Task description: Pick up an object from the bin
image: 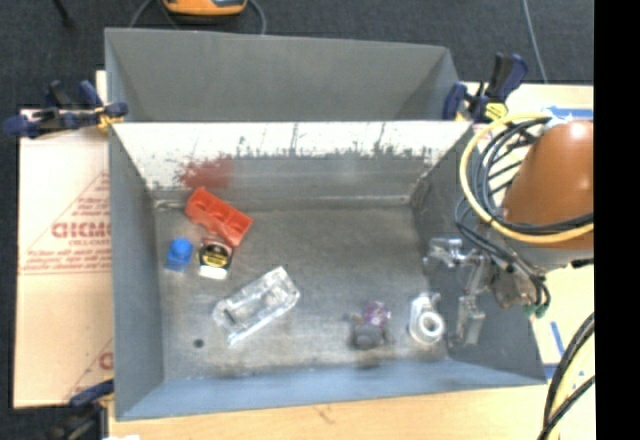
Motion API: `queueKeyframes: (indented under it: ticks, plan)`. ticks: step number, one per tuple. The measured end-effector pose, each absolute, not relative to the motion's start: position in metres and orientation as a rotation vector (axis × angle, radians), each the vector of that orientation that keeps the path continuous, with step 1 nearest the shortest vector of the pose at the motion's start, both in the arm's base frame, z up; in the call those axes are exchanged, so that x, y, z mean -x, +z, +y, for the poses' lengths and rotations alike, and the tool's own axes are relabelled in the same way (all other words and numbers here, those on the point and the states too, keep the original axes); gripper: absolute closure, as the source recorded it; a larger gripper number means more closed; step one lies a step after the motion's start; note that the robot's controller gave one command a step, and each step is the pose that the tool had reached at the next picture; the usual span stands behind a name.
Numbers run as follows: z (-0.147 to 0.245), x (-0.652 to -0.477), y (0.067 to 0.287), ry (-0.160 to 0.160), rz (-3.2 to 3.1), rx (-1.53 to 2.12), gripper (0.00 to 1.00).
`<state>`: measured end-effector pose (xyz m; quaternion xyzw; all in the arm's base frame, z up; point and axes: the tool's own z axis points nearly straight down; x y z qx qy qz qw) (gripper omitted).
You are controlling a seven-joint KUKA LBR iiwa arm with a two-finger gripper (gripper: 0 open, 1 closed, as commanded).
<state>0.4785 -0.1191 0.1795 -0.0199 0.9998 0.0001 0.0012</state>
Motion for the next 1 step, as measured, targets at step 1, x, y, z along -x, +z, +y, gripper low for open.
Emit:
queueKeyframes:
  ticks: [1]
  plan:
    - [-0.0909,-0.4824,0.0953,0.001,3.1,0.521,0.0]
